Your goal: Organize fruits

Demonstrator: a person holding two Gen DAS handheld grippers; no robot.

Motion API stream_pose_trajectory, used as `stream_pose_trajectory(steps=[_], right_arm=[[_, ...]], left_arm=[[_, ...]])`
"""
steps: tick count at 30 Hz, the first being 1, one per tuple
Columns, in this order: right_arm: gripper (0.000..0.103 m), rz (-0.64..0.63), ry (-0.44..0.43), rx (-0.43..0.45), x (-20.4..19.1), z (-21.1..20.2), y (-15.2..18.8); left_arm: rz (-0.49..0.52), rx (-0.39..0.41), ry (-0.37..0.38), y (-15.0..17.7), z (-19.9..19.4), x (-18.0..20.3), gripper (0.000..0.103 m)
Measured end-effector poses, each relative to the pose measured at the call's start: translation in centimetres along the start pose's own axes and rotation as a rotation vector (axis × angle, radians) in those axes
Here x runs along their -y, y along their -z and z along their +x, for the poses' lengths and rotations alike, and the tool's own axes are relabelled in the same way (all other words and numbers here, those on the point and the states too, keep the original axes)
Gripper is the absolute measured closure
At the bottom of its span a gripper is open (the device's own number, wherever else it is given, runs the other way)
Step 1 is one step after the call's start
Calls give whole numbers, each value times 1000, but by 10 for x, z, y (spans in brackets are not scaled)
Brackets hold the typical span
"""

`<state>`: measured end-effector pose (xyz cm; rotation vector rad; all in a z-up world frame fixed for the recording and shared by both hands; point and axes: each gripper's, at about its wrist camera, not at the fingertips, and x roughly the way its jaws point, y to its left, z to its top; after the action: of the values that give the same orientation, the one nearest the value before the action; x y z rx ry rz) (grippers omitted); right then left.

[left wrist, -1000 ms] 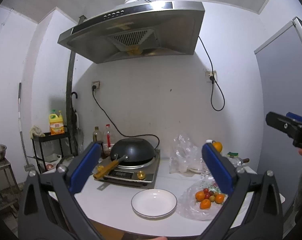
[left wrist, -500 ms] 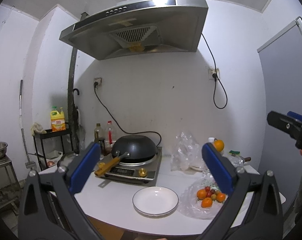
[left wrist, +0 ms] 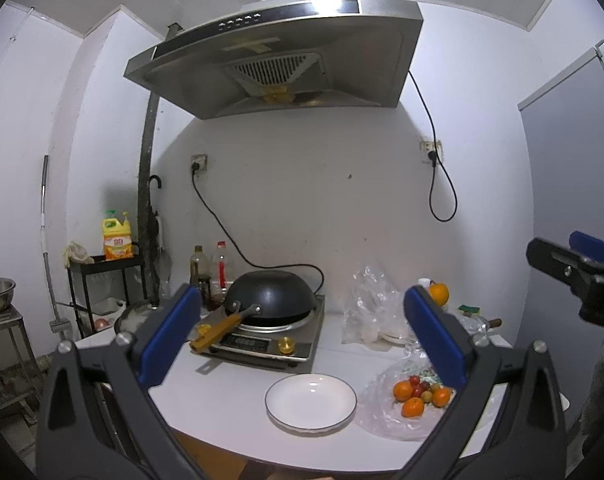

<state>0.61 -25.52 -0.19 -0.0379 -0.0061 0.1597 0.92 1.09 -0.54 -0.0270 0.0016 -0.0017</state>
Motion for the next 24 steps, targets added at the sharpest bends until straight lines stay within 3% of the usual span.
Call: stream_pose_trajectory(steps=[24], right_arm=[[0, -10, -2, -7, -4, -1, -1]], left_arm=[[-3, 1, -14, -2, 2, -4, 1]])
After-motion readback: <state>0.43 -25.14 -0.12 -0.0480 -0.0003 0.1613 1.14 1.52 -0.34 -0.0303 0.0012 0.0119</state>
